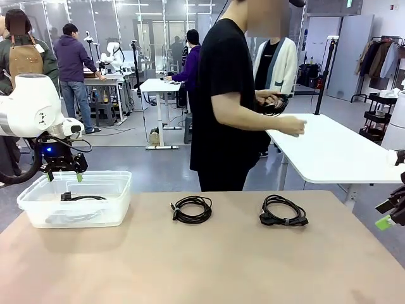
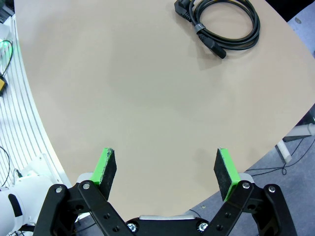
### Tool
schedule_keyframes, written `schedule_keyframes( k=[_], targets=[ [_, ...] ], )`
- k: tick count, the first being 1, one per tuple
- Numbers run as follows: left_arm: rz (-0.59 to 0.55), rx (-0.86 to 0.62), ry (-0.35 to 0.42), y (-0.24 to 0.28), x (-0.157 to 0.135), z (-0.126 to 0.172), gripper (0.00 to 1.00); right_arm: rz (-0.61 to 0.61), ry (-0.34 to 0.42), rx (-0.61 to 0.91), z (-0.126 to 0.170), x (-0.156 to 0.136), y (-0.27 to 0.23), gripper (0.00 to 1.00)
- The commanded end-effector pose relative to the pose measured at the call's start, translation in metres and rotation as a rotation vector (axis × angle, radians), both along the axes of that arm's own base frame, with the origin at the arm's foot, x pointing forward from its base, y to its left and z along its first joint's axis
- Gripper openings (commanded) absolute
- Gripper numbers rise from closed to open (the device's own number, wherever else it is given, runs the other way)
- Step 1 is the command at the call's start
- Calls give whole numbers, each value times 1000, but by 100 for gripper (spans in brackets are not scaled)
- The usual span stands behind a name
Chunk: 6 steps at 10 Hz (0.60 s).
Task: Organize and store the cables.
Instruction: Place the Power Cable into the Organizing box.
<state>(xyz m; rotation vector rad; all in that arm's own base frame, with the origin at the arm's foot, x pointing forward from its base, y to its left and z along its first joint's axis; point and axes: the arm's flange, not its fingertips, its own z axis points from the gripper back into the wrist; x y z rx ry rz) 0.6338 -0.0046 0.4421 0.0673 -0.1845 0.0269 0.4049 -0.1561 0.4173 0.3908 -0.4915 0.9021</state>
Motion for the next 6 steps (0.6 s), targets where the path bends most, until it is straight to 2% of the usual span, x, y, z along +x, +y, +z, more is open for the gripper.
schedule_keyframes(
  k=[1, 4, 5, 6],
  targets=[
    [1, 0, 1, 0, 0, -1, 100, 16, 2, -10, 1, -1, -2, 100],
    [1, 0, 1, 0, 0, -1, 100, 16, 2, -10, 1, -1, -2, 100],
    [0, 0, 0, 0, 0, 0, 97, 16, 2, -10, 1, -1, -2, 100],
    [-71, -30, -10, -5, -7, 19, 100, 16, 2, -10, 1, -1, -2, 100]
  ],
)
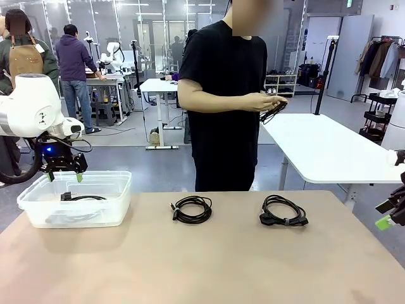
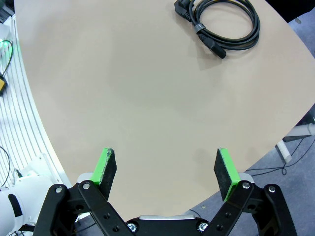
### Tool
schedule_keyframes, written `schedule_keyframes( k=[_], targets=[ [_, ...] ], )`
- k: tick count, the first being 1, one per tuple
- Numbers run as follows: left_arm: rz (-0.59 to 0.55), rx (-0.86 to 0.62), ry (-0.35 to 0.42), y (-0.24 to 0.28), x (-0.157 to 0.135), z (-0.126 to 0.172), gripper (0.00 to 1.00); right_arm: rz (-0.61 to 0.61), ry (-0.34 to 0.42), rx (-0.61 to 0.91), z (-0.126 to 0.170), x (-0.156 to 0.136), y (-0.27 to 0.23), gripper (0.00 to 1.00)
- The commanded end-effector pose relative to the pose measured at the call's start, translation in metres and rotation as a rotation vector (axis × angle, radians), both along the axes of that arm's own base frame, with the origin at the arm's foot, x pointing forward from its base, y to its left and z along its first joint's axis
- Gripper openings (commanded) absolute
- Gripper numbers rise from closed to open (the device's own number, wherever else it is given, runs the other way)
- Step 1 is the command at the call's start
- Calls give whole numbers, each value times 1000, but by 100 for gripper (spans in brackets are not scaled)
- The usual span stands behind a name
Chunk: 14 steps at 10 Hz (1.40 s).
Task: Organize and store the cables.
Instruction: Place the Power Cable into the Organizing box.
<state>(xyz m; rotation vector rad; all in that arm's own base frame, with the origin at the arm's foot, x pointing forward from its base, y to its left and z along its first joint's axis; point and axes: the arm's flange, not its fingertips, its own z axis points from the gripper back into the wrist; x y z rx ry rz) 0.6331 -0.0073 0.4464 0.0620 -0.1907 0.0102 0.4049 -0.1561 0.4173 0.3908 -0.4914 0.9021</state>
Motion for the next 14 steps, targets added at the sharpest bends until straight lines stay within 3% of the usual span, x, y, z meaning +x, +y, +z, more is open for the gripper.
schedule_keyframes(
  k=[1, 3, 7, 8, 10, 11, 14],
  targets=[
    [-113, -54, 10, 3, -24, 31, 100, 16, 2, -10, 1, -1, -2, 100],
    [-281, -51, 27, 19, -76, 58, 100, 16, 2, -10, 1, -1, -2, 100],
    [-580, -69, -141, 47, -189, 95, 100, 16, 2, -10, 1, -1, -2, 100],
    [-613, -112, -174, 56, -216, 96, 100, 16, 2, -10, 1, -1, -2, 100],
    [-618, -208, -242, 68, -243, 87, 100, 16, 2, -10, 1, -1, -2, 100],
    [-613, -203, -298, 73, -259, 84, 100, 16, 2, -10, 1, -1, -2, 100],
    [-659, -207, -362, 83, -288, 72, 100, 16, 2, -10, 1, -1, -2, 100]
  ],
)
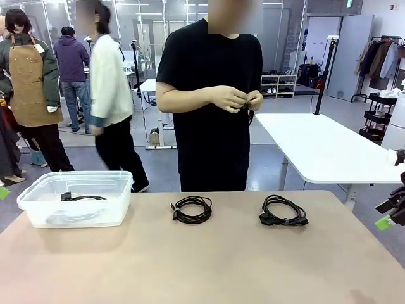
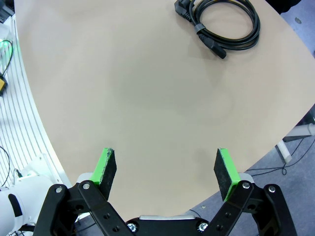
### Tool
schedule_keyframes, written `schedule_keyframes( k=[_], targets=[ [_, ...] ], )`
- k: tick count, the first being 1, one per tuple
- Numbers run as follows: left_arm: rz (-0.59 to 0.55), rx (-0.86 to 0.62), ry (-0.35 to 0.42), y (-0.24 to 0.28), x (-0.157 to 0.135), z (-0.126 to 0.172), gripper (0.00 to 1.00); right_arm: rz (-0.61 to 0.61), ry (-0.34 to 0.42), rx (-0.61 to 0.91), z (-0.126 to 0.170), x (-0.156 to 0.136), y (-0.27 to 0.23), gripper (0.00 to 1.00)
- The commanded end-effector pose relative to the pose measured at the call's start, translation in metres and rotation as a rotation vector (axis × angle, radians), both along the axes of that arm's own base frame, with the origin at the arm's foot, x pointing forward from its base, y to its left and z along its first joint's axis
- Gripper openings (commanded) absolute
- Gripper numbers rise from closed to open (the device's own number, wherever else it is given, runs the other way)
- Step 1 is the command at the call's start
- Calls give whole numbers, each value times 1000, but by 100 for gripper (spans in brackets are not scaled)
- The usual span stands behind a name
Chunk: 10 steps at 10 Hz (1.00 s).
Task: Organize and store the cables.
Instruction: Place the Power Cable into the Organizing box.
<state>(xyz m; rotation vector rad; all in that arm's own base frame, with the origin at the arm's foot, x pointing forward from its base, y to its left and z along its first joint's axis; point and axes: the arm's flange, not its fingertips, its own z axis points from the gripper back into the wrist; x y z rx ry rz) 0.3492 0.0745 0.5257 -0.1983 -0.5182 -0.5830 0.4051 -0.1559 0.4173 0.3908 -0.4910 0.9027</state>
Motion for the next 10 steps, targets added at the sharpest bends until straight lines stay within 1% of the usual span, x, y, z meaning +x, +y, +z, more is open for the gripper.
schedule_keyframes(
  k=[1, 3, 4, 6, 7, 10],
  targets=[
    [-83, -43, -56, 4, -11, -10, 100, 15, 2, -10, 1, -1, -3, 100],
    [-175, -30, -128, 12, -23, -14, 100, 15, 2, -10, 1, -1, -3, 100],
    [-207, -36, -136, 17, -24, -16, 100, 15, 2, -10, 1, -1, -3, 100],
    [-207, -42, -130, 20, -20, -20, 100, 15, 2, -10, 1, -1, -3, 100],
    [-176, -10, -113, 20, -19, -6, 100, 15, 2, -10, 1, -1, -3, 100],
    [-176, -10, -113, 20, -19, -6, 100, 15, 2, -10, 1, -1, -3, 100]
  ],
)
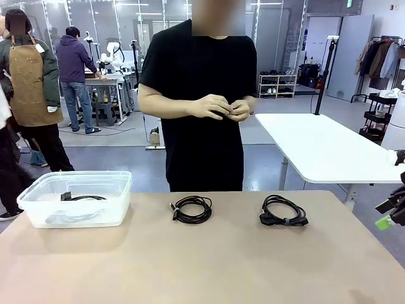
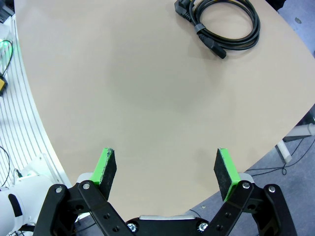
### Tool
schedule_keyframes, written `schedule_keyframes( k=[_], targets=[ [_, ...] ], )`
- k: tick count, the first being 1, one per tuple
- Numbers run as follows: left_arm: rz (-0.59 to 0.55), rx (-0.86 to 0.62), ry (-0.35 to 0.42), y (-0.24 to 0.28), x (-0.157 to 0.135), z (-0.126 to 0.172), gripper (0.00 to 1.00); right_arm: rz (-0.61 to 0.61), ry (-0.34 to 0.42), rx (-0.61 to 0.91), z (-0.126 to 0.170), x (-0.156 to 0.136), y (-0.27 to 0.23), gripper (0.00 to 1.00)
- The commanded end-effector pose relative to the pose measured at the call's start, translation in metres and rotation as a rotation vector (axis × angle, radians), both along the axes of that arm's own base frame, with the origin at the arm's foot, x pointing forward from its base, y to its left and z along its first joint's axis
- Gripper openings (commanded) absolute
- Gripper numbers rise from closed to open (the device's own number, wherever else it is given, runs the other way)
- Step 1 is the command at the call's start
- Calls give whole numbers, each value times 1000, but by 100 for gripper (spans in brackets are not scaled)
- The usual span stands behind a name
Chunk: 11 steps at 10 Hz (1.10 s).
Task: Organize and store the cables.
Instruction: Place the Power Cable into the Organizing box.
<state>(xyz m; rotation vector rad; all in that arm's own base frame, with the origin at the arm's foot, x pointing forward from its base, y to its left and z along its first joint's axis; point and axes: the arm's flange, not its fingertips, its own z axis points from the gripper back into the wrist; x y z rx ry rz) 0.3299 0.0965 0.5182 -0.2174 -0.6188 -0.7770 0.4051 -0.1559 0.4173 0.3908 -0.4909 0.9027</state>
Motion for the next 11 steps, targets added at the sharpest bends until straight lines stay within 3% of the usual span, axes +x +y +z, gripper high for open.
schedule_keyframes(
  k=[1, 9, 11],
  targets=[
    [8, -7, 5, -3, 0, 1, 100, 15, 2, -10, 1, -1, -3, 100],
    [8, -7, 5, -3, 0, 1, 100, 0, 0, 0, 0, 0, 0, 100],
    [8, -7, 5, -3, 0, 1, 100, 148, 6, -108, 30, 21, 26, 100]
  ],
)
